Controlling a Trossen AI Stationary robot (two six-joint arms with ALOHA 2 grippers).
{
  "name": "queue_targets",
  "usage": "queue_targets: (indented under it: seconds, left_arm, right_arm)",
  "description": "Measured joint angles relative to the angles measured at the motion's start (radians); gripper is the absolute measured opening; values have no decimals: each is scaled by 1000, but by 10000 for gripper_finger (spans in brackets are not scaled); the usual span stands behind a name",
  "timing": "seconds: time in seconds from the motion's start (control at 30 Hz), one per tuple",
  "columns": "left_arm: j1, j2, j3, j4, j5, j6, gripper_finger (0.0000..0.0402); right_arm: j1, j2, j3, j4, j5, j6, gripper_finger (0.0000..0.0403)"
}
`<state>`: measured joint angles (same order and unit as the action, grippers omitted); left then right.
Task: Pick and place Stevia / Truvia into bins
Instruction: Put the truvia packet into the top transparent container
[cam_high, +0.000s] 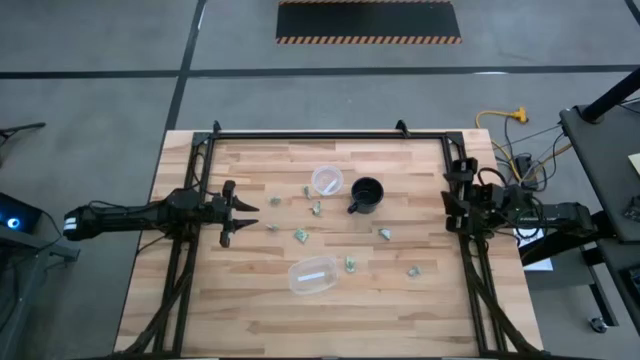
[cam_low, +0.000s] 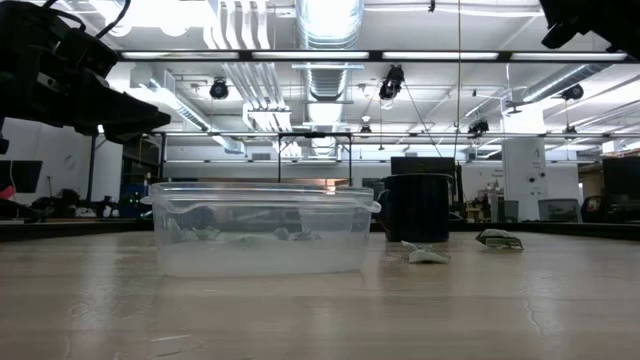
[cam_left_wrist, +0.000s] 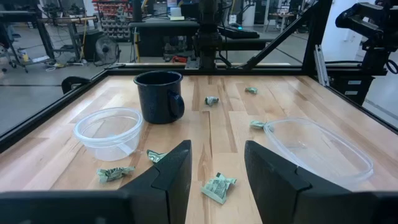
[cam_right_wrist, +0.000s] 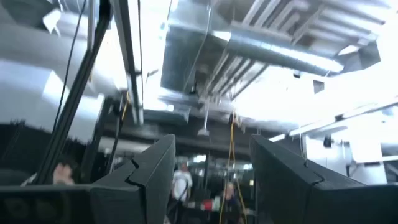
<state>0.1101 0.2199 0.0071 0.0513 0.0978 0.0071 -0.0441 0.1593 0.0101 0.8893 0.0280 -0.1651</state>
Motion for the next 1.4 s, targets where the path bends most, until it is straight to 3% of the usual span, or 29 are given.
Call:
queue_targets:
  seconds: [0.17,0.33,0.47,0.7,0.87,1.4]
  left_arm:
    - [0,0,0,0,0,0,132]
    - [0,0,0,0,0,0,132]
    - [0,0,0,0,0,0,132]
    - [0,0,0,0,0,0,132]
    - [0,0,0,0,0,0,132]
    - [0,0,0,0,0,0,132]
  right_arm:
    - [0,0,0,88,0,50,196]
    - [0,0,64,-22,-29,125,196]
    - [0,1,187,-338,-86,164,196]
    - [0,47,463,-1081,-145,234,196]
    - [0,114,535,-1374,-145,300,196]
    - [15,513,527,-1366,-168,292,196]
